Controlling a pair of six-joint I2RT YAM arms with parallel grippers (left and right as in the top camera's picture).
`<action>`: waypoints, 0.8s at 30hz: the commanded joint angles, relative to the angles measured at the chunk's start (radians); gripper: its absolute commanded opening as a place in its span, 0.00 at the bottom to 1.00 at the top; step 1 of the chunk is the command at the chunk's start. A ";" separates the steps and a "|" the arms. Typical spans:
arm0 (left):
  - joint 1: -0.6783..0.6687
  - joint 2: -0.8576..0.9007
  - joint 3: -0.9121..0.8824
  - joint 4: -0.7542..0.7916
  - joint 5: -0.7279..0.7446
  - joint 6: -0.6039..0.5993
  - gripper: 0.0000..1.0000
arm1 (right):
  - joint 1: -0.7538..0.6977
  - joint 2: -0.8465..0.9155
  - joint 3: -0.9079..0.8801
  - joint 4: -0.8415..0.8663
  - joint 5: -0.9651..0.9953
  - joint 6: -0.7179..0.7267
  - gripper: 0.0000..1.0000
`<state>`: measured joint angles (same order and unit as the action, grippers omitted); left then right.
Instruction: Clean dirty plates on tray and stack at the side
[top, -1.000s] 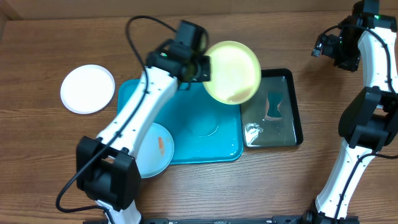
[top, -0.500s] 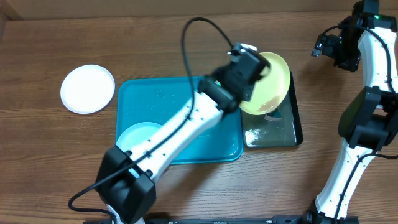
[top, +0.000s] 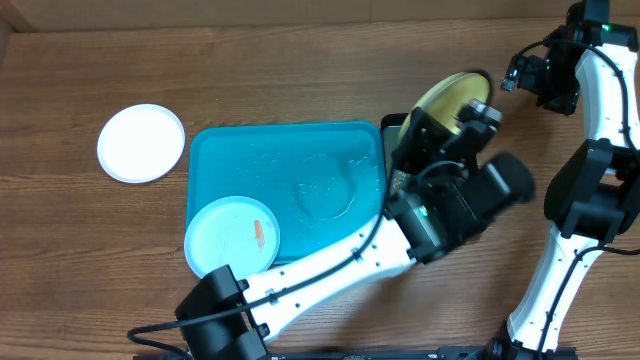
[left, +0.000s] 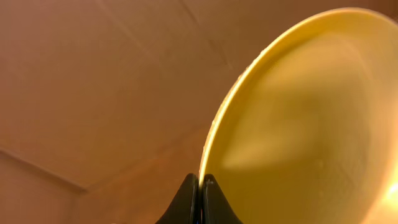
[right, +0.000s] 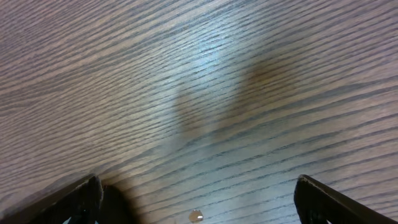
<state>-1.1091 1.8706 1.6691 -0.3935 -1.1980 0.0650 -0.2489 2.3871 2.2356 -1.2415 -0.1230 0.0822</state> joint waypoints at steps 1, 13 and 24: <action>-0.016 0.006 0.023 0.063 -0.148 0.135 0.04 | -0.007 -0.023 0.022 0.007 -0.001 0.004 1.00; 0.004 0.005 0.022 0.122 -0.143 0.134 0.04 | -0.007 -0.023 0.022 0.007 -0.001 0.004 1.00; 0.126 0.006 0.022 -0.243 0.356 -0.381 0.04 | -0.007 -0.023 0.022 0.007 -0.001 0.004 1.00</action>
<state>-1.0550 1.8706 1.6756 -0.5690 -1.1084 -0.0338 -0.2489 2.3871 2.2356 -1.2407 -0.1242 0.0822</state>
